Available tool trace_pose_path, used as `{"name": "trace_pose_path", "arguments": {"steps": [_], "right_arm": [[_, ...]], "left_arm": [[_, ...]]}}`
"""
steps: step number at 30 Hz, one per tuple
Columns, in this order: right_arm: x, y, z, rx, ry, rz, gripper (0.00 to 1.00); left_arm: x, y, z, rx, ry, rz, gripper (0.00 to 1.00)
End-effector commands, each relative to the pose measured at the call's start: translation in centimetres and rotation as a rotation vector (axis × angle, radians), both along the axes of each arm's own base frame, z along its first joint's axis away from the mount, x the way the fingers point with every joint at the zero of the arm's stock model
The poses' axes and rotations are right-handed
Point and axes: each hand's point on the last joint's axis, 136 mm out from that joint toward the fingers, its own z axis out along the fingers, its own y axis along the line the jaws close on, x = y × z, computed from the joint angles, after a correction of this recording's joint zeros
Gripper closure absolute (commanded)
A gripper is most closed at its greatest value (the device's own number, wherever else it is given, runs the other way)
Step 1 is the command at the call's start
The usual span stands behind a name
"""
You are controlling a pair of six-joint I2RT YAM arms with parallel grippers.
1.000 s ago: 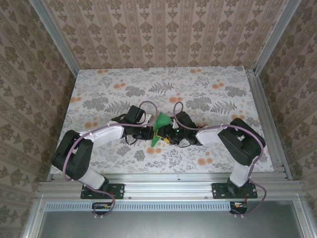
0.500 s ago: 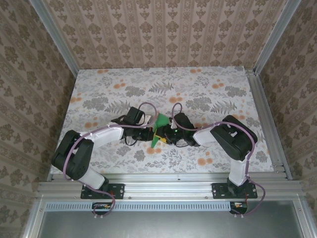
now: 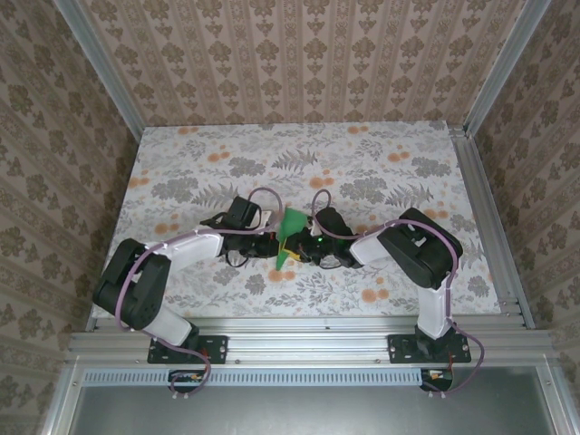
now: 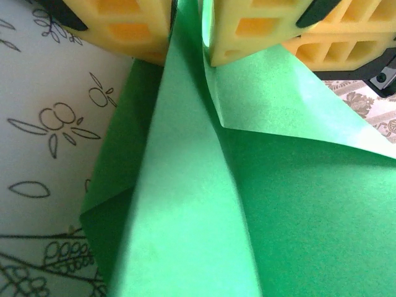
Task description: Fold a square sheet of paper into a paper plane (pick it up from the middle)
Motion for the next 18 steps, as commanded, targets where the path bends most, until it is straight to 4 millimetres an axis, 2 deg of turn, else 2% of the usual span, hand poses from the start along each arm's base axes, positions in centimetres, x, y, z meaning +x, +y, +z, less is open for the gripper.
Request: {"name": "trace_pose_path", "arguments": {"steps": [1, 10, 15, 18], "right_arm": [[0.2, 0.9, 0.2, 0.013, -0.011, 0.015, 0.79], [0.2, 0.4, 0.5, -0.087, -0.047, 0.042, 0.91], [-0.7, -2.4, 0.6, -0.322, -0.073, 0.102, 0.94], [-1.6, -5.2, 1.2, -0.508, -0.091, 0.145, 0.94]], "left_arm": [[-0.1, 0.0, 0.9, -0.037, -0.006, 0.013, 0.99], [-0.3, 0.7, 1.5, -0.028, -0.010, 0.016, 0.85], [-0.4, 1.3, 2.6, -0.017, -0.032, 0.019, 0.75], [-0.5, 1.6, 3.2, -0.017, -0.043, 0.019, 0.71]]}}
